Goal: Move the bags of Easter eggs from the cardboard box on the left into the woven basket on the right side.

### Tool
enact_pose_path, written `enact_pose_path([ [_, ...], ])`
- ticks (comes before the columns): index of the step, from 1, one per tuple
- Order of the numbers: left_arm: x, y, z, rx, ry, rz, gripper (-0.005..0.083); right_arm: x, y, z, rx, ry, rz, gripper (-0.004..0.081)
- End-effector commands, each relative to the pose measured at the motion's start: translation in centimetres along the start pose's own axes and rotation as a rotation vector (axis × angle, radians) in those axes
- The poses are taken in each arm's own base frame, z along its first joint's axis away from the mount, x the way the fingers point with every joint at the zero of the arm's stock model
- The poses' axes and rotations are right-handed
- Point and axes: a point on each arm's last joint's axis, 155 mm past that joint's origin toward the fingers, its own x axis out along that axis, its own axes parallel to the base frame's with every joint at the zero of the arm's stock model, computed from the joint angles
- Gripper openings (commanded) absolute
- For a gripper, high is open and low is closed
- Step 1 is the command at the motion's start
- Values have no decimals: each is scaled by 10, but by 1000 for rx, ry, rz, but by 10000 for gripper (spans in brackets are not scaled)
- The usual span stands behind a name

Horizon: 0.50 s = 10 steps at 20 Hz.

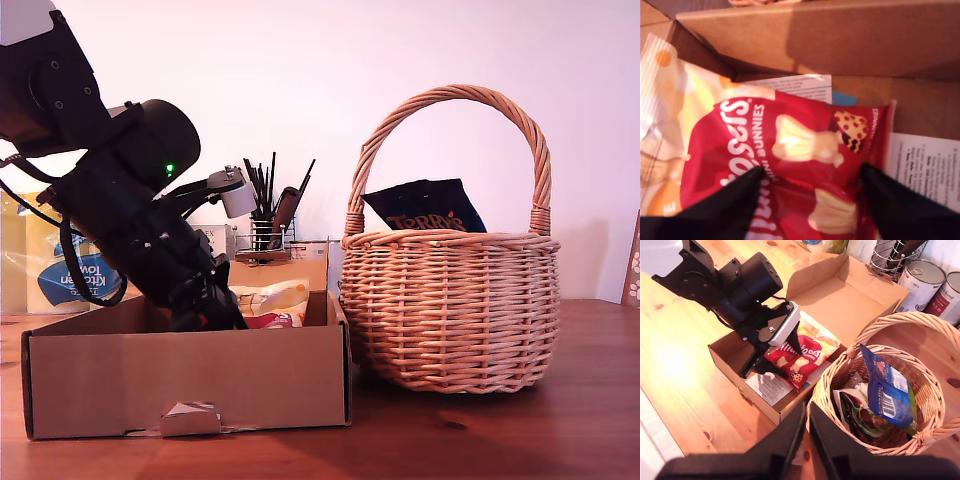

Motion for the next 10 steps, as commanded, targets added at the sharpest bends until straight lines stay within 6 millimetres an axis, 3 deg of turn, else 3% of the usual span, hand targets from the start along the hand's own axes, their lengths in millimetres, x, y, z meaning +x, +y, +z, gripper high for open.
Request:
enact_pose_path([
  [1,14,-23,-31,-40,81,-73,139,4,3,-4,-3,6,5,-13],
  [5,13,-26,-34,-43,93,-83,-26,4,3,-4,1,3,5,-13],
  [10,9,-26,-33,-51,115,-98,-24,4,2,-4,0,3,4,-13],
])
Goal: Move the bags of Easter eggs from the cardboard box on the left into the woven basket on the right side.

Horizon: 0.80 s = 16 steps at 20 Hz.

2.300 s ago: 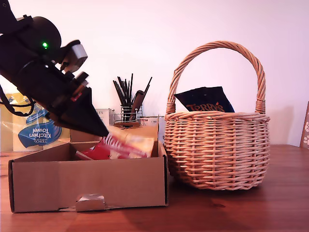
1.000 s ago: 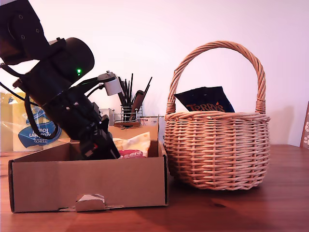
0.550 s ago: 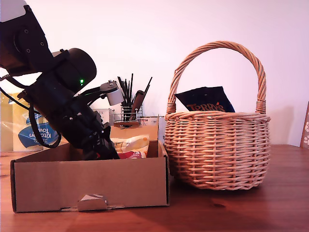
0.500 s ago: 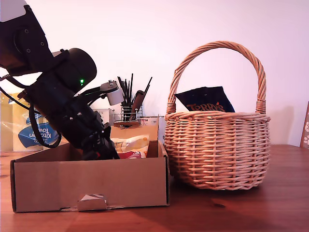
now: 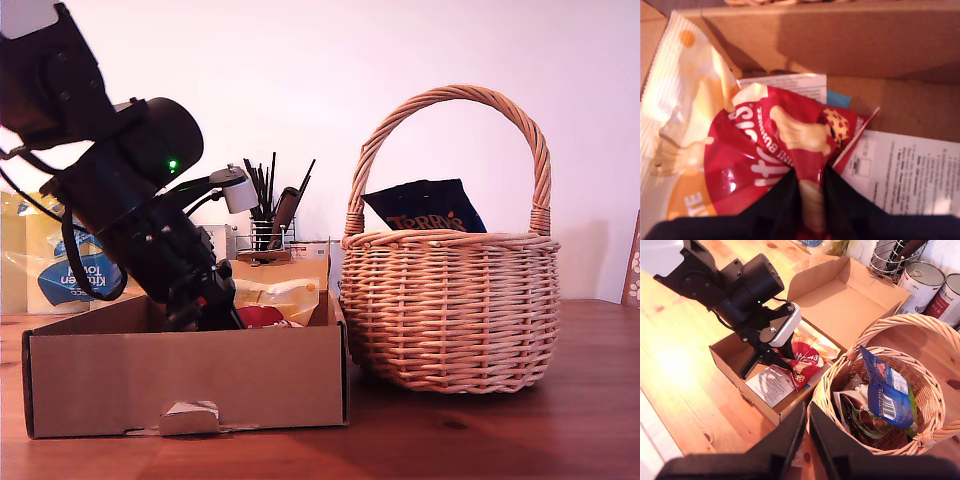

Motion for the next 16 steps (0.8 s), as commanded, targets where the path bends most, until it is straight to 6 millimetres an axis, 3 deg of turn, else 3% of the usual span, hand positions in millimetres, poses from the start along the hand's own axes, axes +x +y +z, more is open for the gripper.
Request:
enact_pose_path([
  [1,9,-22,-29,-38,85,-70,-24,4,2,-5,-1,7,5,-13],
  [12,-44,-6,10,-30,1,8,-24,4,2,-5,-5,7,4,-13],
  [16,-62,-15,24,-37,-20,1,-24,4,1,-5,-15,9,-4,-13],
])
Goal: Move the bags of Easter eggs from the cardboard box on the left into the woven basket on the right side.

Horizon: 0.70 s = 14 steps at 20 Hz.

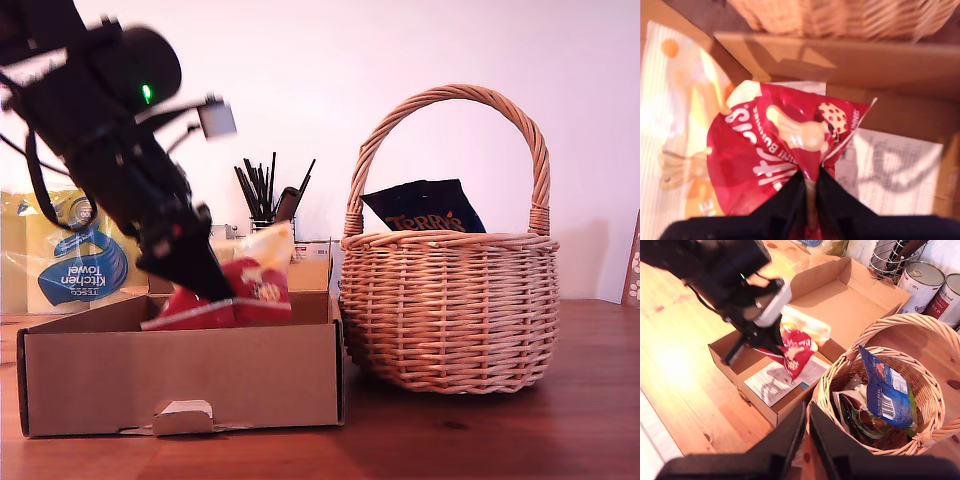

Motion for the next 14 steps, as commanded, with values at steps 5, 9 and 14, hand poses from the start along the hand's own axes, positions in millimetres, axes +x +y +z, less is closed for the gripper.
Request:
enact_pose_path([
  [5,-40,-36,47,50,-129,-43,-24,3,-8,-11,-56,35,-45,-13],
  [9,-68,-56,85,89,-241,-43,-24,-4,-36,-34,-58,125,-170,-13],
  [14,-64,-68,123,110,-356,-41,-24,-27,-50,-56,13,168,-211,-13],
])
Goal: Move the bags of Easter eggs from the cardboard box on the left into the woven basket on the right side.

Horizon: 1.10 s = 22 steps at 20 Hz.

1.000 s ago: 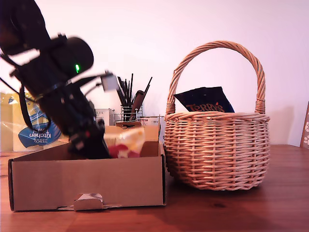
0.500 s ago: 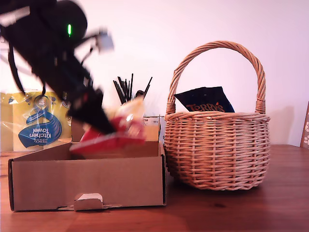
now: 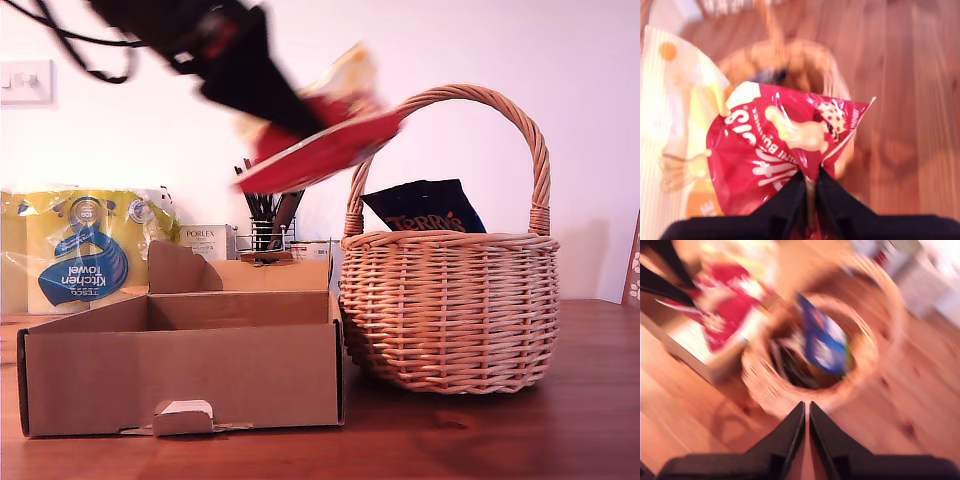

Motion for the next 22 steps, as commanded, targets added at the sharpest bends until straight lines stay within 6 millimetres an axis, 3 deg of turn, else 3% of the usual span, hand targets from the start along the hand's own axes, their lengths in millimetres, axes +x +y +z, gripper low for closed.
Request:
enact_pose_path([
  [1,15,-1,-2,-26,-17,2,-24,-6,-1,-6,57,-16,6,-13],
  [5,41,10,12,-6,-101,47,-24,-24,-8,-9,124,-66,4,-13],
  [12,91,8,32,40,-234,107,-24,-24,-7,-15,120,-46,4,-13],
  [17,121,7,17,41,-203,169,-24,-23,-7,-16,118,-43,5,-13],
  [22,141,-3,-19,-18,-104,127,-24,-23,-6,-16,117,-43,5,-13],
])
